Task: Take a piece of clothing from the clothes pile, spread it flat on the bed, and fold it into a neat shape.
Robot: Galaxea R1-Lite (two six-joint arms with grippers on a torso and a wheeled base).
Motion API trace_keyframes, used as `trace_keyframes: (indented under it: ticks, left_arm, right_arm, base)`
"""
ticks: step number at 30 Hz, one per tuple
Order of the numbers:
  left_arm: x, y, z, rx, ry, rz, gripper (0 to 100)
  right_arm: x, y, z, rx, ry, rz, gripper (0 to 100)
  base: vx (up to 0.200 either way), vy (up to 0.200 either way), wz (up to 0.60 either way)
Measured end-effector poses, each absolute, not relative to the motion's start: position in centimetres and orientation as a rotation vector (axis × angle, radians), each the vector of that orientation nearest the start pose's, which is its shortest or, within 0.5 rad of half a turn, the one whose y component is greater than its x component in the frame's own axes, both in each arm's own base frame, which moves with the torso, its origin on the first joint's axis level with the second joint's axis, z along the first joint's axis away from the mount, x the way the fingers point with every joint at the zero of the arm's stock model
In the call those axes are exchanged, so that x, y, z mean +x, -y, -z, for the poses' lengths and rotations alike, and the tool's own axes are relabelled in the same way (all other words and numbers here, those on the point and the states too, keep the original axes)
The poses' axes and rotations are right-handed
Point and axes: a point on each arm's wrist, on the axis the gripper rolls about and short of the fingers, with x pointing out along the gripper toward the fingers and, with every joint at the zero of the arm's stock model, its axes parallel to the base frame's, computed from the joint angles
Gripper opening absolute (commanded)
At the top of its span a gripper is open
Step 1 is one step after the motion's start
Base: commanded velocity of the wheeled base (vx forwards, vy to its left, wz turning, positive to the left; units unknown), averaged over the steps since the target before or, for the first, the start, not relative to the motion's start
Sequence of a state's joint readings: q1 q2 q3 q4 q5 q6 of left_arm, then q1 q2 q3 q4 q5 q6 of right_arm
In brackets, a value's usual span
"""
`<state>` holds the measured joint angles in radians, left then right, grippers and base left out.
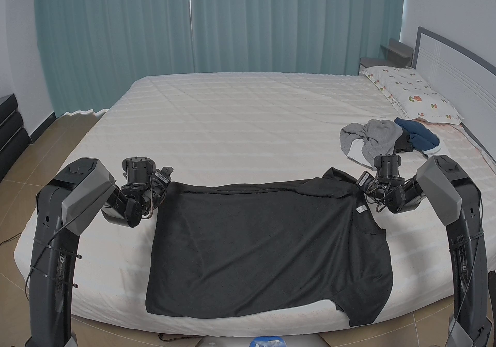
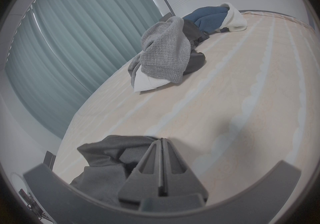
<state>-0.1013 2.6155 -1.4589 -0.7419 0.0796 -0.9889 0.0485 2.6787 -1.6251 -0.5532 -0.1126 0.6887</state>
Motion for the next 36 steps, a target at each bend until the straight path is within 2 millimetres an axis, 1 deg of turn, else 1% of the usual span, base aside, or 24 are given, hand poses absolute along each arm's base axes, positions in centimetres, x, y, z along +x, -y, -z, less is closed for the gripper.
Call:
trace_keyframes:
  ticks: [6,13,18,24,25,36]
  left_arm:
    - [49.2,5.3,1.9,-0.824,-0.386,-0.176,100]
    - [50.6,5.3,1.9,-0.803,-0.359,-0.158,100]
    - [51.3,5.2,2.7,-0.8,-0.376,-0.175,100]
    - [51.6,5.1,3.1,-0.801,-0.372,-0.176,100]
    - [51.6,5.1,3.2,-0.801,-0.373,-0.175,0]
    - [51.9,5.3,3.8,-0.795,-0.368,-0.178,0]
  right_arm:
    - [50.8,-2.3,3.2,0.636,-0.464,0.233,0]
    - [50.7,-2.0,3.1,0.653,-0.458,0.245,0]
    - [50.7,-1.7,3.2,0.672,-0.451,0.269,0]
    - [50.6,-1.5,3.3,0.675,-0.451,0.279,0]
    - [50.6,-1.5,3.3,0.675,-0.452,0.279,0]
    - [50.6,-1.2,3.3,0.677,-0.45,0.283,0]
  base:
    - [0.0,0.0,0.0]
    - [0.0,0.0,0.0]
    - [0.0,0.0,0.0]
    - [0.0,0.0,0.0]
    - [0.0,0.0,0.0]
    - [0.0,0.0,0.0]
